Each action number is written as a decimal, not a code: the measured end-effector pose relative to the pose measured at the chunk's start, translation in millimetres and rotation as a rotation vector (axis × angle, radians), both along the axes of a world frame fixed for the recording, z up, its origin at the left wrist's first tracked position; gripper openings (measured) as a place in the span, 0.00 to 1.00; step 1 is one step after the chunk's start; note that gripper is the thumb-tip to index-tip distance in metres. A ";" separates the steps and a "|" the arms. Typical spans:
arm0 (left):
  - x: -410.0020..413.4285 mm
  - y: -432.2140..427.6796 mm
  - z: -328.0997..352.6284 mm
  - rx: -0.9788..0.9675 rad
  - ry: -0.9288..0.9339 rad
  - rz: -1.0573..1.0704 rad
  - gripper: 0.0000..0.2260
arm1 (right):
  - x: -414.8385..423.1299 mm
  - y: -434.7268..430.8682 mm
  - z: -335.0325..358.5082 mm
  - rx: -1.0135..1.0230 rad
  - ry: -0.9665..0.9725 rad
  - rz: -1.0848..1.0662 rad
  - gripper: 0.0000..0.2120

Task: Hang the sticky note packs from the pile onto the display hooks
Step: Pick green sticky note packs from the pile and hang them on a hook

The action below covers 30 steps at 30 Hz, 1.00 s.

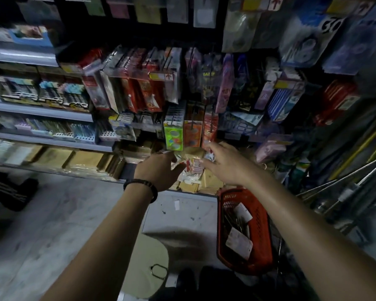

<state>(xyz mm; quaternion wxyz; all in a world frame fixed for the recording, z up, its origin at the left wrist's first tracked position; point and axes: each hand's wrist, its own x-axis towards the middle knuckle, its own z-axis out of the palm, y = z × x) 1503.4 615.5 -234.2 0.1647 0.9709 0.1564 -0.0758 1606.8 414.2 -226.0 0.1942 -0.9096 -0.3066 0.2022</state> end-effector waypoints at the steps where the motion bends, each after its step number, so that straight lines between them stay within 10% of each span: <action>1: 11.9 1.4 -1.7 0.002 0.009 -0.003 0.24 | 12.8 3.2 -2.5 0.001 0.008 -0.005 0.31; 30: 214.6 179.2 -98.8 0.071 0.195 -0.141 0.28 | 182.8 150.4 -146.3 -0.001 0.105 -0.078 0.29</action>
